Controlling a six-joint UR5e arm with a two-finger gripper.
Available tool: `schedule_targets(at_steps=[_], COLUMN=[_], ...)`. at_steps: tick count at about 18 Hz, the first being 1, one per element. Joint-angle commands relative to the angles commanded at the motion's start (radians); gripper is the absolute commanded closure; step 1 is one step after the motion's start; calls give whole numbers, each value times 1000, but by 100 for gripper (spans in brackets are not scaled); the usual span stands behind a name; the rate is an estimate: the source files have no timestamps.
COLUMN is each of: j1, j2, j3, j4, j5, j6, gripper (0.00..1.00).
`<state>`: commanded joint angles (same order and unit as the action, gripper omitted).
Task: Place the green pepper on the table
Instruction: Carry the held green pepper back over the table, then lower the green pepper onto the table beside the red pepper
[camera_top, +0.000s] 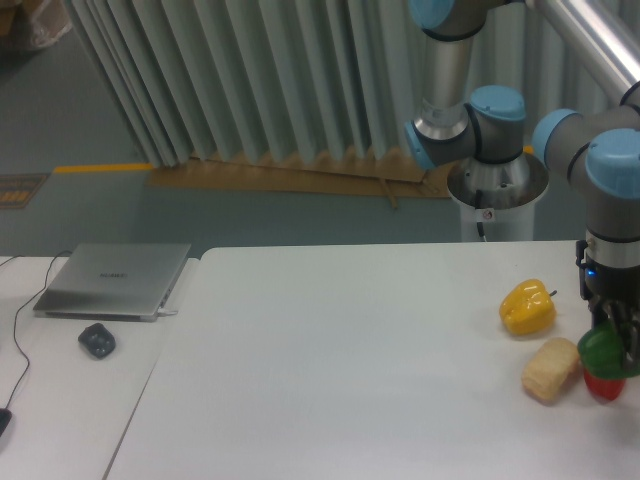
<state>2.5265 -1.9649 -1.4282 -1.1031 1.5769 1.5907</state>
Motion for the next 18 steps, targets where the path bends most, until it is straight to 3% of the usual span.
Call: schedule_targets(at_steps=[6, 12, 18], j1=[-14, -32, -34], j2=[-63, -100, -101], j3=[58, 20, 6], j4=[46, 42, 37], j5=[2, 6, 11], j6=[-25, -67, -71], gripper=[48, 48, 48])
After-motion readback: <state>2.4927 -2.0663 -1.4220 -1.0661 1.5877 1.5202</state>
